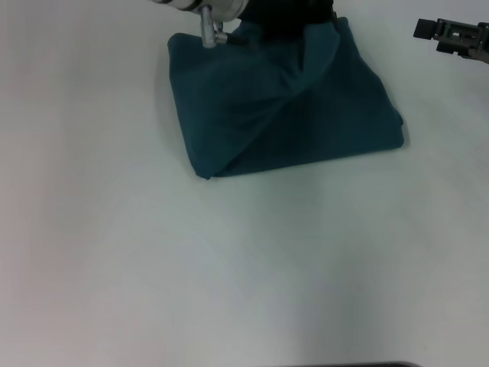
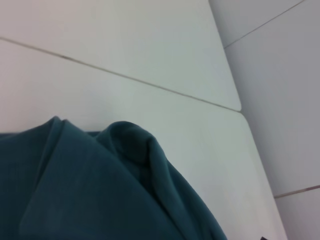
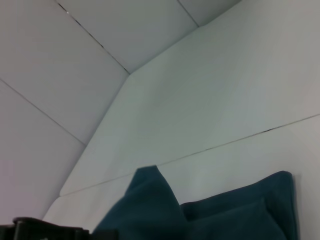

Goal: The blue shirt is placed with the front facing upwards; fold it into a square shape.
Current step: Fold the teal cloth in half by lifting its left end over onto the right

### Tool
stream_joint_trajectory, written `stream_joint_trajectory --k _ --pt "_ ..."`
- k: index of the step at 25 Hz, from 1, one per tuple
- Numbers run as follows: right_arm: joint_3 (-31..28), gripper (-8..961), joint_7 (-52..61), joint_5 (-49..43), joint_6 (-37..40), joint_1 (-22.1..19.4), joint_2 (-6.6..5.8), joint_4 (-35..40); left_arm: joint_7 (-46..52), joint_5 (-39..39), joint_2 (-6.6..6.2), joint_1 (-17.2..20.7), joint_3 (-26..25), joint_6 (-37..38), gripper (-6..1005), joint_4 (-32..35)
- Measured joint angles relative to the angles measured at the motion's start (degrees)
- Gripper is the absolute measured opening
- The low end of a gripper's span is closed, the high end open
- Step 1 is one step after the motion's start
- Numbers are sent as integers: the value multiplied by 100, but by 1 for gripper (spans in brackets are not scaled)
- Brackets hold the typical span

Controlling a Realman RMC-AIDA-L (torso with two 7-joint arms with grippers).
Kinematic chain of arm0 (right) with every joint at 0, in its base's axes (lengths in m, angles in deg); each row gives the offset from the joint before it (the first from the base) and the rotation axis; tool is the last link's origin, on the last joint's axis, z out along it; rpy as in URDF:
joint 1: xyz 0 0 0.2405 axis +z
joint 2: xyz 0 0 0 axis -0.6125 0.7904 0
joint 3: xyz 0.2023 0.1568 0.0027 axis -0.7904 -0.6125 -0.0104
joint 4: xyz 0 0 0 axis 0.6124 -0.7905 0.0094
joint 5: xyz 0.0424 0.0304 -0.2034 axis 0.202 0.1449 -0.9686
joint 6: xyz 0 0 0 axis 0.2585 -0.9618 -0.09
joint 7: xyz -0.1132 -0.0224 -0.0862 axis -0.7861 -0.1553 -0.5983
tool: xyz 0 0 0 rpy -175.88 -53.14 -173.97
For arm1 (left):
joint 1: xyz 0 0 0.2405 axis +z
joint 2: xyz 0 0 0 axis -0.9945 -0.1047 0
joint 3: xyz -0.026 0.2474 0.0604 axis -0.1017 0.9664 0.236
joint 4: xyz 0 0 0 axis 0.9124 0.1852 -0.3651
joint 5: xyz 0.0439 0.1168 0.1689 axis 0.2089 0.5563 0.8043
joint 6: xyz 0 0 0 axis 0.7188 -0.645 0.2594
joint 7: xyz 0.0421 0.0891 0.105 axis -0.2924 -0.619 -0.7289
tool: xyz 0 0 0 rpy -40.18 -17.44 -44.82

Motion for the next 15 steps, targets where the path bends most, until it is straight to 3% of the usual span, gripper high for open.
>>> stream_joint_trajectory --k 9,15 --pt "0 945 -2 1 -67 -1 9 -46 -182 -233 9 -34 51 -362 26 314" --pt "0 944 -1 1 -68 -3 -4 -70 -763 -1112 13 67 113 -318 26 262"
